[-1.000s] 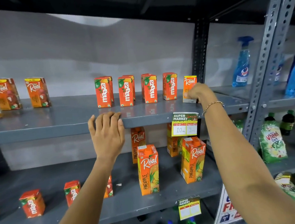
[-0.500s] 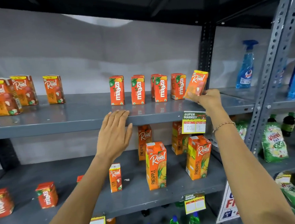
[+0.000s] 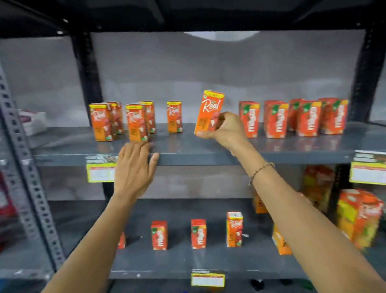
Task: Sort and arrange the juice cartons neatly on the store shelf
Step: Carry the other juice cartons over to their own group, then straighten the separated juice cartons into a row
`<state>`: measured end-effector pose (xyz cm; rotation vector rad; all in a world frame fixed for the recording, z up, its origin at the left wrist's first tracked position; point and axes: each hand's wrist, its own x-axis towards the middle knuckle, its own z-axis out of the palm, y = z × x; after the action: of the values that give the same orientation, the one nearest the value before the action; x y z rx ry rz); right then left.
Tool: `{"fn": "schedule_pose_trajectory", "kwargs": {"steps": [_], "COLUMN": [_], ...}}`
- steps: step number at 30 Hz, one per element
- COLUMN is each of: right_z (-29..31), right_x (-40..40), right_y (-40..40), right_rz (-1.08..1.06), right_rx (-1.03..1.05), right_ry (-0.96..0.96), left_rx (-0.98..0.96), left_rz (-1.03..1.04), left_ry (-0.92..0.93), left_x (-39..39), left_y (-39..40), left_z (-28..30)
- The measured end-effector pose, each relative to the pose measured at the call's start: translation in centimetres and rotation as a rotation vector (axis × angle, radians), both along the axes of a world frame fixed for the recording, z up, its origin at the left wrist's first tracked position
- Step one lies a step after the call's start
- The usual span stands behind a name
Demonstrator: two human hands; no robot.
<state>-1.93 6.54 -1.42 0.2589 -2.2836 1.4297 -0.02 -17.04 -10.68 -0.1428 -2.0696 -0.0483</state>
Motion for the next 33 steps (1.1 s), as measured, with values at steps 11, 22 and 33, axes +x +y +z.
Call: {"fn": "schedule_pose_trajectory", "kwargs": {"steps": [11,22,33], "right_z": [0.1,-1.2,-1.3], "right_x": [-6.3,-5.9,-7.3], "right_y": [-9.7,-10.7,-12.0], "right_rz": [-0.107,-0.191,-0.229], "right_rx": [0.289,0.231,0.339], "right_ry": [-0.120,-0.022,-0.037], "left_rx": [-0.048,0.627,0.565], "left_rz": [-0.041,-0.011,0.005], "left_ry": [-0.006,-0.390,-0.452], "left_x": [-0.9,-4.5,-7.0], "left_y": [-0.3,-1.7,-1.2], "left_z": [-0.4,8.4,7.9]}}
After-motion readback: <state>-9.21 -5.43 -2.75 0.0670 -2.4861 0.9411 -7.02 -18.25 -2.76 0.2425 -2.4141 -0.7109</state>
